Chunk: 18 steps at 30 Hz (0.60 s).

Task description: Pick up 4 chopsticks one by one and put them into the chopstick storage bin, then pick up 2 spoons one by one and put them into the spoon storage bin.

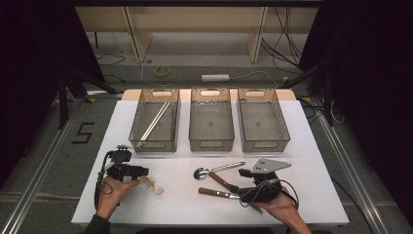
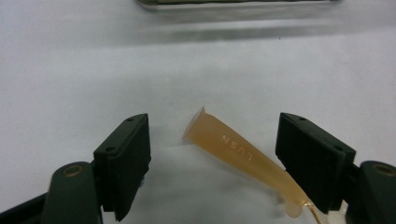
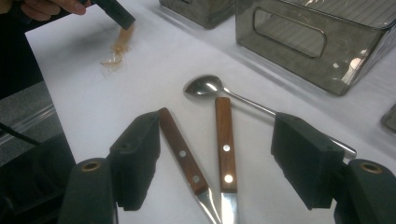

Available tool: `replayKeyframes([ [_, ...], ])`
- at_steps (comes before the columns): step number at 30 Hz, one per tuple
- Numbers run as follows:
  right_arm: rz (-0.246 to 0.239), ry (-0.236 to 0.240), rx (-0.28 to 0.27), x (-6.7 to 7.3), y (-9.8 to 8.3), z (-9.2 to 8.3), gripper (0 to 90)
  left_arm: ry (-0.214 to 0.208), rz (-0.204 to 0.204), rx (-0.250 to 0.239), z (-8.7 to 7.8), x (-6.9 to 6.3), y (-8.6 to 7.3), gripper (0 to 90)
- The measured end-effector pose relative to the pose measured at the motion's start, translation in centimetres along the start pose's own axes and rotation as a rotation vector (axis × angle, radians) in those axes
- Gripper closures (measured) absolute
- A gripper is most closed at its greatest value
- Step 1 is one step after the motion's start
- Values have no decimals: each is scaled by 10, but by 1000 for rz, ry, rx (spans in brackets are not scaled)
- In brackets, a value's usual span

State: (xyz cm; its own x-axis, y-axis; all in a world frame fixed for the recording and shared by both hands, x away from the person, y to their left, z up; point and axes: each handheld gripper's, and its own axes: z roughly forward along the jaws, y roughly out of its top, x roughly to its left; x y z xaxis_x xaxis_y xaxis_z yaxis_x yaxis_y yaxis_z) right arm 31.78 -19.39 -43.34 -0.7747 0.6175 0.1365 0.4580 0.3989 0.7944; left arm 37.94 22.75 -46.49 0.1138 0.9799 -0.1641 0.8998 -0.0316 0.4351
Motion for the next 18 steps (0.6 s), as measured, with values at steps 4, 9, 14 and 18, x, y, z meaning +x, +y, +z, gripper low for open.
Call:
replayKeyframes([
  [4, 2, 1, 2, 1, 0, 1, 338, -1, 4, 5, 1, -1, 0, 265],
  [9, 3, -1, 1, 0, 0, 1, 338, 4, 15, 16, 4, -4, 0, 270],
  [14, 1, -3, 4, 1, 0, 1, 339, 9, 25, 17, 4, -5, -1, 293],
  [18, -1, -5, 4, 1, 1, 1, 339, 13, 30, 41, 7, -5, -2, 300],
])
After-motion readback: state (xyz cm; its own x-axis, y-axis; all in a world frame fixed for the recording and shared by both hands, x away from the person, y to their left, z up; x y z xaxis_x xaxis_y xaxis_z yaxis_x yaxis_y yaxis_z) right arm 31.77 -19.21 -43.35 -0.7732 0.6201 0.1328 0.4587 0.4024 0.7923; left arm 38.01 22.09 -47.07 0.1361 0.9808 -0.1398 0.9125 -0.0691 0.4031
